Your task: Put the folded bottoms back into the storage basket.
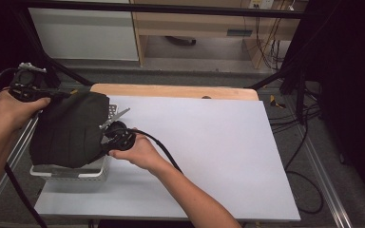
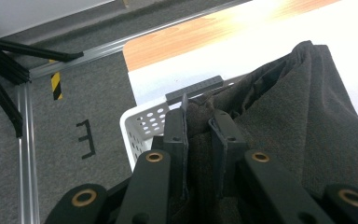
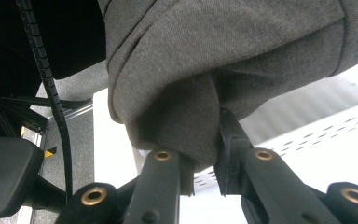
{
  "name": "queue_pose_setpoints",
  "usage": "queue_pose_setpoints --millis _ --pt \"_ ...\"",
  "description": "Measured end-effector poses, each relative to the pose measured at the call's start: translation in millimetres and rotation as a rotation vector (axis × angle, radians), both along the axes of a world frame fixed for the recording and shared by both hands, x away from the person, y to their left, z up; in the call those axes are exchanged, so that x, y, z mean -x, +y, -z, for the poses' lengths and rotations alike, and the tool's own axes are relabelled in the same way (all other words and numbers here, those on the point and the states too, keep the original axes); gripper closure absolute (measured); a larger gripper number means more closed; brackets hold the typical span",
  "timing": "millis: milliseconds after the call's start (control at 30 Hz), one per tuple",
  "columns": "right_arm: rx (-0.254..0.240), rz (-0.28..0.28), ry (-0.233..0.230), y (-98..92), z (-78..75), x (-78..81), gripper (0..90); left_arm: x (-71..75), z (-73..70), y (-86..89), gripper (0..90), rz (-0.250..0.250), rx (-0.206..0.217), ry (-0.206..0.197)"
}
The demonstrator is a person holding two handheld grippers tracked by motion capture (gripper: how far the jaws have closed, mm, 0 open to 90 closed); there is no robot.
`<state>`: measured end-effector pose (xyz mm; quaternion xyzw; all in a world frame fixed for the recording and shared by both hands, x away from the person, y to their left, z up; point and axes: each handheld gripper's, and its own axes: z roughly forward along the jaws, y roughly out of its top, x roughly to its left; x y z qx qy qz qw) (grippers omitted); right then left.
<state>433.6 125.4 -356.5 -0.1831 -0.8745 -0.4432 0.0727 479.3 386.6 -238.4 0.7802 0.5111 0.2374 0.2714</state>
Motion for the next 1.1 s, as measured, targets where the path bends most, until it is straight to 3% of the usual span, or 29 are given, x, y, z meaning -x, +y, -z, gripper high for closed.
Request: queue_pose_setpoints --millis 767,1100 --pt "0.036 0.006 -0.002 6.9 10.9 3.0 79.4 -9.8 21.8 -9.8 78.3 -0.015 -0.068 0.016" --pt "0.064 0.008 -0.014 9.9 12.5 4.7 79.1 -12.5 27.8 -11.4 78.2 -0.019 -0.076 0.025"
